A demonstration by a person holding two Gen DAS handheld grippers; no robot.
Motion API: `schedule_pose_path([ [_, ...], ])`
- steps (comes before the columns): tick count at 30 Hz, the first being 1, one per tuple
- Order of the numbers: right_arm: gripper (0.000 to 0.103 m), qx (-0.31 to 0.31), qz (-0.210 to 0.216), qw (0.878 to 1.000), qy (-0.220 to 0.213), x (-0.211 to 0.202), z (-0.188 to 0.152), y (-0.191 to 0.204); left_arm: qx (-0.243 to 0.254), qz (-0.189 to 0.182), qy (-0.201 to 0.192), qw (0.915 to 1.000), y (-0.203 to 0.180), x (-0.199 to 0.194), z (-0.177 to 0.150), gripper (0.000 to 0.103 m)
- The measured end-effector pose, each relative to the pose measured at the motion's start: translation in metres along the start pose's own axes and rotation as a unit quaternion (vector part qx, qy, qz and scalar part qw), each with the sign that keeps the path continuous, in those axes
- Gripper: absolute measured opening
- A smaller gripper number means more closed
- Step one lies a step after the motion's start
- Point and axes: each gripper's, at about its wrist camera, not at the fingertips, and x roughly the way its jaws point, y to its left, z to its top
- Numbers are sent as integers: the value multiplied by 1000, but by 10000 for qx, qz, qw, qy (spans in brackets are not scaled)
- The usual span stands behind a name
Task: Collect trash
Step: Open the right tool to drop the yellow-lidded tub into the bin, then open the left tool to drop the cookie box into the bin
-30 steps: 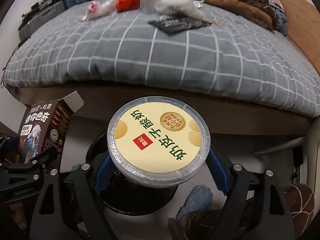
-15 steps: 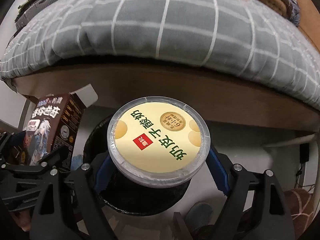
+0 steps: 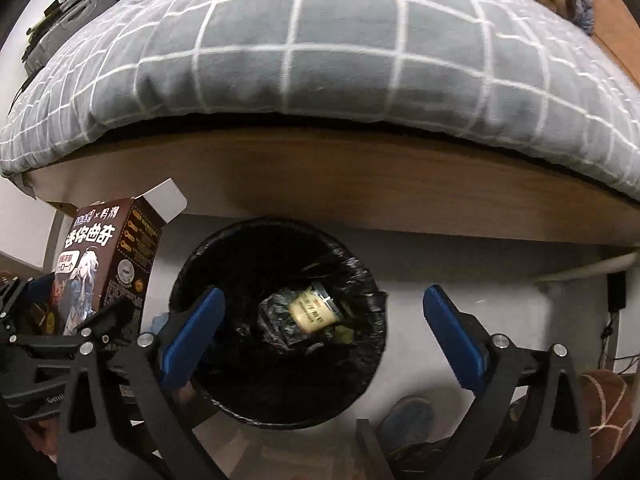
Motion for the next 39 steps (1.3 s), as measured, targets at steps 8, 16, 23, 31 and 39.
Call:
schedule_pose_path([
  [8, 96, 278, -249, 9991, -202, -28, -5, -44, 290, -140, -29, 9995, -22, 0, 1, 96],
  [16, 96, 447, -296, 9974, -484, -55, -16, -74, 446, -179, -25, 9988, -45, 9, 3, 96],
  [23, 96, 697, -74, 9969, -348, -44, -17, -77, 606, -187, -13, 9980, -63, 14, -1, 96],
  [31, 96, 609, -58, 9975, -339, -41, -16, -72, 540, -222, -27, 9983, -63, 17, -2, 97],
  [39, 96, 572, -39, 9979, -301, -38, -15, -70, 526, -340, 25, 9980, -54, 20, 0, 97],
])
